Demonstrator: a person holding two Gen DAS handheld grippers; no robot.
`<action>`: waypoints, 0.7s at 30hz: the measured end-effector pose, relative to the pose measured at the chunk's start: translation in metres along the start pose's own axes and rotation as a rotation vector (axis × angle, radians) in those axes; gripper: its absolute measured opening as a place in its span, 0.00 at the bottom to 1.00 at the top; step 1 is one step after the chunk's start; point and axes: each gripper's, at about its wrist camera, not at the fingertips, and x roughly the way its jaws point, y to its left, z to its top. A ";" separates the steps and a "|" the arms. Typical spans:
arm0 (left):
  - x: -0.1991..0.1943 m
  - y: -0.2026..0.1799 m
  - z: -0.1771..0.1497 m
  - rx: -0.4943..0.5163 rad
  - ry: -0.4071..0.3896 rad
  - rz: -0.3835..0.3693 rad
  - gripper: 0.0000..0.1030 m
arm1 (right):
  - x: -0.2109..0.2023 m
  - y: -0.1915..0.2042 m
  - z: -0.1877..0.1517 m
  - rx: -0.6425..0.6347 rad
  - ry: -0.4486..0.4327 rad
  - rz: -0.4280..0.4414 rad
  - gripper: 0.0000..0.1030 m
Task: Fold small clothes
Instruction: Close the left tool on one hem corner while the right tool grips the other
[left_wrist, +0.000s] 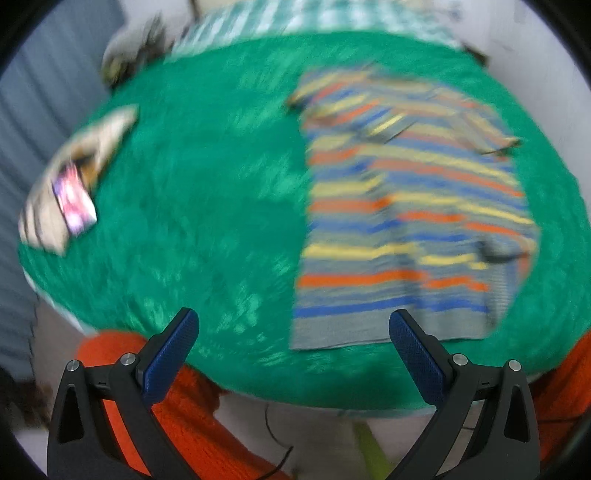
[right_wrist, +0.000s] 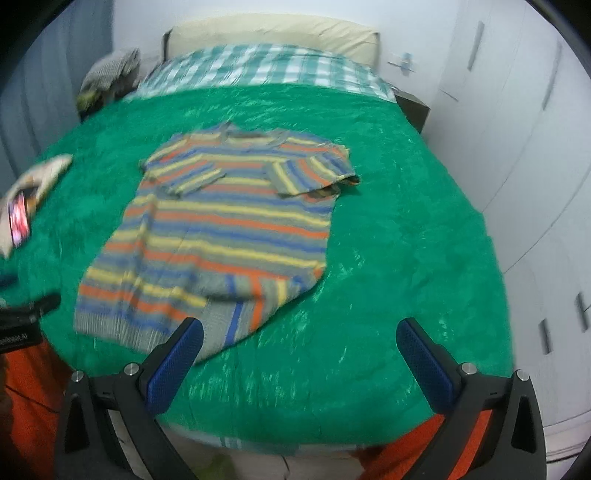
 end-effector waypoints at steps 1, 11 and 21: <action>0.022 0.016 0.000 -0.046 0.057 -0.033 0.99 | 0.013 -0.010 0.002 0.032 0.022 0.012 1.00; 0.089 0.010 -0.002 -0.043 0.108 -0.097 0.69 | 0.106 0.064 0.014 -0.080 0.155 0.323 0.95; 0.060 0.022 -0.014 -0.097 0.073 -0.209 0.02 | 0.077 -0.005 -0.004 0.029 0.162 0.294 0.06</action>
